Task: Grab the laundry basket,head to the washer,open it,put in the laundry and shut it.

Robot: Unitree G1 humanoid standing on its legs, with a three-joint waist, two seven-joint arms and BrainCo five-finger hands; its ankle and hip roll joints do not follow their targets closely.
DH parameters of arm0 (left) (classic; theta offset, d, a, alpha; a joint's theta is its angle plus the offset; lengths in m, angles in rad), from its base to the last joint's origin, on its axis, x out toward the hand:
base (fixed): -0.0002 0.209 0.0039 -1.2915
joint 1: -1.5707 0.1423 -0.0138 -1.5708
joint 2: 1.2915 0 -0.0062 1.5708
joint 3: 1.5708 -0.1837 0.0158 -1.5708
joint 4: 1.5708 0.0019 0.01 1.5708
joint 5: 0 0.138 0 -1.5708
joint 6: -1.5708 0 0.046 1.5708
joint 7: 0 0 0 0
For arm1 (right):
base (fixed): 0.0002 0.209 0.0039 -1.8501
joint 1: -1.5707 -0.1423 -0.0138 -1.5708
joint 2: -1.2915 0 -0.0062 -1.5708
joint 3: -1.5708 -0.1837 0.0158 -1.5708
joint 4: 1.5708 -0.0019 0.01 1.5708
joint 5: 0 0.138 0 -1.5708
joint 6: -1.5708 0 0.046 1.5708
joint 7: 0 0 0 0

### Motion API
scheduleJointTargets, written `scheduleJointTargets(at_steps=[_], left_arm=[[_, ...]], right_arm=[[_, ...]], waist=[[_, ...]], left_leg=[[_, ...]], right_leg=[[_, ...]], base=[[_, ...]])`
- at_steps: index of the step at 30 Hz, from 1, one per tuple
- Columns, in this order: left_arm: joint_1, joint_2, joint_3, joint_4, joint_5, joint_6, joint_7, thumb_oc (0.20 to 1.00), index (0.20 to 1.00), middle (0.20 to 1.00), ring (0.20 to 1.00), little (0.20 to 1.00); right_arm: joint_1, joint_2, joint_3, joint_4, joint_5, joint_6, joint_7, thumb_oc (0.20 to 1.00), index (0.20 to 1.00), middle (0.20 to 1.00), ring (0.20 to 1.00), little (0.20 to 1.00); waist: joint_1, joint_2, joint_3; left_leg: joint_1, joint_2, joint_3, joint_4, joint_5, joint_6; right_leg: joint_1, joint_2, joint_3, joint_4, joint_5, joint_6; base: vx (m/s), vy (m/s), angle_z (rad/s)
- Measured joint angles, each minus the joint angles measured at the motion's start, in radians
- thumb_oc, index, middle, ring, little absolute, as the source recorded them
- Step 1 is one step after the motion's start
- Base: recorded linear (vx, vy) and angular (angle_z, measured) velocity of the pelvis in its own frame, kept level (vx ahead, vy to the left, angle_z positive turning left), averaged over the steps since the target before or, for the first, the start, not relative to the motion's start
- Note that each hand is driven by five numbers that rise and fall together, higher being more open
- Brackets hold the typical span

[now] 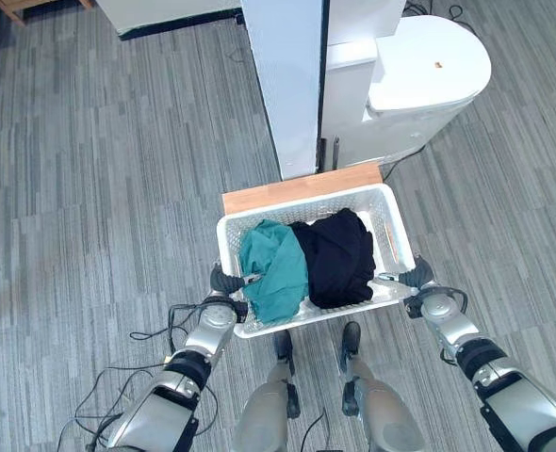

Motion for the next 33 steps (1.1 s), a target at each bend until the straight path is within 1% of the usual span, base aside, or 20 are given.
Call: scheduleJointTargets(at_steps=[1, 2, 3, 4, 5, 9, 10, 13, 17, 19, 21, 22, 23, 25, 28, 29, 30, 31, 32, 33], left_arm=[[-0.001, 0.0, -0.001, 0.003, 0.0, -0.004, 0.003, 1.0, 1.0, 1.0, 1.0, 1.0], [-0.002, -0.002, -0.003, 0.004, 0.0, -0.004, 0.003, 1.0, 1.0, 1.0, 1.0, 1.0], [-0.007, -0.007, -0.003, 0.017, 0.001, -0.007, 0.007, 0.947, 0.947, 0.947, 0.947, 0.947], [-0.011, -0.007, -0.002, 0.031, 0.001, -0.008, 0.011, 0.511, 0.511, 0.511, 0.511, 0.511], [-0.01, -0.007, -0.001, 0.032, 0.001, -0.005, 0.015, 0.2, 0.2, 0.2, 0.2, 0.2], [0.002, -0.01, 0.001, 0.026, 0.001, 0.001, 0.019, 0.2, 0.2, 0.2, 0.2, 0.2], [0.025, -0.013, 0.009, 0.014, 0.0, 0.002, 0.021, 0.2, 0.2, 0.2, 0.2, 0.2], [0.109, -0.029, 0.039, -0.059, 0.0, 0.005, 0.022, 0.2, 0.2, 0.2, 0.2, 0.2], [0.192, -0.056, 0.053, -0.106, -0.003, 0.014, 0.023, 0.2, 0.2, 0.2, 0.2, 0.2], [0.278, -0.075, 0.086, -0.179, -0.014, 0.038, 0.02, 0.2, 0.2, 0.2, 0.2, 0.2], [0.338, -0.07, 0.088, -0.254, -0.041, 0.047, 0.02, 0.2, 0.2, 0.2, 0.2, 0.2], [0.372, -0.061, 0.089, -0.293, -0.041, 0.052, 0.02, 0.2, 0.2, 0.2, 0.2, 0.2], [0.391, -0.051, 0.092, -0.338, -0.042, 0.067, 0.02, 0.2, 0.2, 0.2, 0.2, 0.2], [0.454, -0.015, 0.086, -0.468, -0.041, 0.081, 0.02, 0.2, 0.2, 0.2, 0.2, 0.2], [0.458, -0.006, 0.083, -0.528, -0.04, 0.082, 0.016, 0.2, 0.2, 0.2, 0.2, 0.2], [0.461, -0.007, 0.083, -0.545, -0.038, 0.082, 0.016, 0.2, 0.2, 0.2, 0.2, 0.2], [0.452, -0.008, 0.081, -0.549, -0.032, 0.082, 0.013, 0.2, 0.2, 0.2, 0.2, 0.2], [0.46, -0.003, 0.078, -0.569, -0.031, 0.09, 0.011, 0.2, 0.2, 0.2, 0.2, 0.2], [0.475, 0.003, 0.079, -0.607, -0.03, 0.09, 0.0, 0.2, 0.2, 0.2, 0.2, 0.2], [0.476, 0.004, 0.068, -0.622, -0.028, 0.09, -0.002, 0.2, 0.2, 0.2, 0.2, 0.2]], right_arm=[[-0.001, -0.002, 0.0, 0.001, 0.001, 0.0, -0.001, 0.511, 0.511, 0.511, 0.511, 0.511], [-0.004, -0.002, 0.001, 0.0, 0.001, 0.0, 0.001, 0.294, 0.294, 0.294, 0.294, 0.294], [-0.007, 0.001, 0.002, 0.0, 0.008, 0.0, 0.001, 0.2, 0.2, 0.2, 0.2, 0.2], [-0.008, 0.009, 0.0, 0.001, 0.024, 0.001, -0.001, 0.2, 0.2, 0.2, 0.2, 0.2], [-0.008, 0.014, -0.002, -0.002, 0.039, 0.0, -0.002, 0.2, 0.2, 0.2, 0.2, 0.2], [-0.003, 0.017, -0.002, -0.007, 0.071, -0.003, -0.014, 0.2, 0.2, 0.2, 0.2, 0.2], [0.007, 0.016, -0.001, -0.016, 0.077, -0.002, -0.037, 0.2, 0.2, 0.2, 0.2, 0.2], [0.079, -0.001, -0.008, -0.092, 0.077, 0.004, -0.04, 0.2, 0.2, 0.2, 0.2, 0.2], [0.148, -0.005, -0.025, -0.131, 0.076, 0.006, -0.04, 0.2, 0.2, 0.2, 0.2, 0.2], [0.207, -0.005, -0.043, -0.175, 0.076, 0.011, -0.039, 0.2, 0.2, 0.2, 0.2, 0.2], [0.258, -0.008, -0.052, -0.23, 0.075, 0.013, -0.039, 0.2, 0.2, 0.2, 0.2, 0.2], [0.288, -0.009, -0.06, -0.263, 0.067, 0.013, -0.037, 0.2, 0.2, 0.2, 0.2, 0.2], [0.309, -0.008, -0.072, -0.294, 0.063, 0.017, -0.036, 0.2, 0.2, 0.2, 0.2, 0.2], [0.385, -0.009, -0.107, -0.397, 0.059, 0.017, -0.035, 0.2, 0.2, 0.2, 0.2, 0.2], [0.457, -0.01, -0.172, -0.493, 0.056, 0.004, -0.03, 0.2, 0.2, 0.2, 0.2, 0.2], [0.473, -0.01, -0.183, -0.515, 0.056, 0.001, -0.03, 0.2, 0.2, 0.2, 0.2, 0.2], [0.493, -0.01, -0.198, -0.533, 0.056, -0.003, -0.029, 0.2, 0.2, 0.2, 0.2, 0.2], [0.524, -0.002, -0.229, -0.584, 0.055, 0.005, -0.025, 0.2, 0.2, 0.2, 0.2, 0.2], [0.549, -0.002, -0.241, -0.618, 0.045, 0.002, -0.022, 0.2, 0.2, 0.2, 0.2, 0.2], [0.578, 0.003, -0.255, -0.656, 0.035, 0.002, -0.022, 0.2, 0.2, 0.2, 0.2, 0.2]], waist=[[0.0, 0.0, 0.0], [0.0, 0.0, 0.0], [-0.001, 0.0, 0.0], [-0.001, 0.0, 0.0], [-0.002, 0.0, 0.0], [-0.004, 0.0, 0.0], [-0.003, 0.0, 0.0], [-0.004, 0.0, 0.0], [-0.002, 0.001, 0.0], [-0.003, 0.002, 0.001], [-0.004, 0.002, 0.001], [-0.003, 0.004, -0.001], [-0.003, 0.004, 0.0], [0.0, 0.002, -0.001], [-0.012, 0.015, -0.006], [-0.016, 0.016, -0.008], [-0.037, 0.014, -0.01], [-0.046, 0.014, -0.014], [-0.054, 0.007, -0.024], [-0.067, -0.002, -0.025]], left_leg=[[0.002, 0.0, 0.0, 0.0, 0.0, 0.0], [0.003, 0.0, 0.0, -0.001, 0.0, -0.001], [0.002, 0.001, 0.0, -0.001, 0.0, -0.001], [0.002, 0.001, 0.0, -0.001, -0.001, -0.001], [0.003, 0.002, 0.001, -0.001, -0.001, -0.001], [0.006, 0.003, 0.007, -0.001, -0.001, -0.003], [0.011, 0.003, 0.013, -0.001, -0.001, -0.003], [0.026, 0.005, 0.019, -0.002, -0.001, -0.003], [0.049, 0.005, 0.017, -0.002, -0.002, -0.004], [0.08, 0.006, 0.015, -0.002, -0.002, -0.004], [0.1, 0.007, 0.01, -0.002, -0.006, -0.008], [0.108, 0.008, 0.004, -0.002, -0.017, -0.023], [0.11, 0.006, 0.001, 0.001, -0.016, -0.023], [0.11, -0.004, -0.015, 0.023, -0.031, -0.027], [0.151, -0.032, -0.053, 0.007, -0.045, -0.013], [0.163, -0.032, -0.051, 0.002, -0.045, -0.003], [0.171, -0.036, -0.048, 0.002, -0.047, 0.0], [0.178, -0.038, -0.031, -0.002, -0.05, 0.007], [0.182, -0.039, 0.001, -0.001, -0.054, 0.013], [0.184, -0.051, 0.022, 0.009, -0.058, 0.021]], right_leg=[[0.001, 0.0, 0.0, 0.0, 0.0, 0.0], [0.002, 0.001, 0.001, 0.0, 0.0, 0.0], [0.001, 0.002, 0.002, 0.0, 0.0, 0.0], [0.0, 0.003, 0.003, 0.0, -0.001, 0.0], [0.0, 0.003, 0.006, 0.0, -0.001, 0.001], [-0.002, 0.005, 0.019, 0.0, -0.004, 0.005], [0.001, 0.005, 0.021, 0.0, -0.004, 0.005], [0.015, 0.005, 0.021, -0.001, 0.0, 0.0], [0.04, 0.005, 0.018, -0.001, -0.002, -0.001], [0.073, 0.006, 0.017, -0.002, -0.004, -0.003], [0.093, 0.008, 0.019, -0.002, -0.01, -0.003], [0.098, 0.009, 0.02, -0.003, -0.018, -0.004], [0.094, 0.011, 0.026, -0.003, -0.018, -0.004], [0.099, 0.013, 0.056, -0.007, -0.021, -0.011], [0.117, 0.008, 0.097, -0.006, -0.005, -0.001], [0.122, 0.007, 0.102, -0.006, -0.003, 0.001], [0.126, 0.008, 0.11, -0.006, -0.002, 0.002], [0.124, 0.004, 0.123, -0.002, -0.001, 0.006], [0.112, 0.003, 0.146, -0.002, 0.003, 0.009], [0.105, 0.009, 0.193, -0.001, 0.022, 0.023]], base=[[0.0, 0.0, 0.0], [0.0, 0.0, 0.0], [0.0, 0.0, 0.0], [0.0, 0.0, 0.0], [0.01, -0.008, -0.04], [0.0, -0.017, -0.09], [0.0, -0.039, -0.09], [0.0, -0.013, -0.02], [0.02, -0.032, 0.02], [0.02, -0.03, 0.03], [0.0, 0.0, 0.0], [-0.01, 0.036, -0.01], [-0.02, 0.04, -0.05], [0.0, 0.091, -0.22], [0.03, 0.127, -0.36], [0.02, 0.143, -0.27], [-0.02, 0.191, -0.22], [-0.04, 0.091, -0.43], [-0.06, 0.134, -0.73], [-0.07, 0.129, -1.0]])
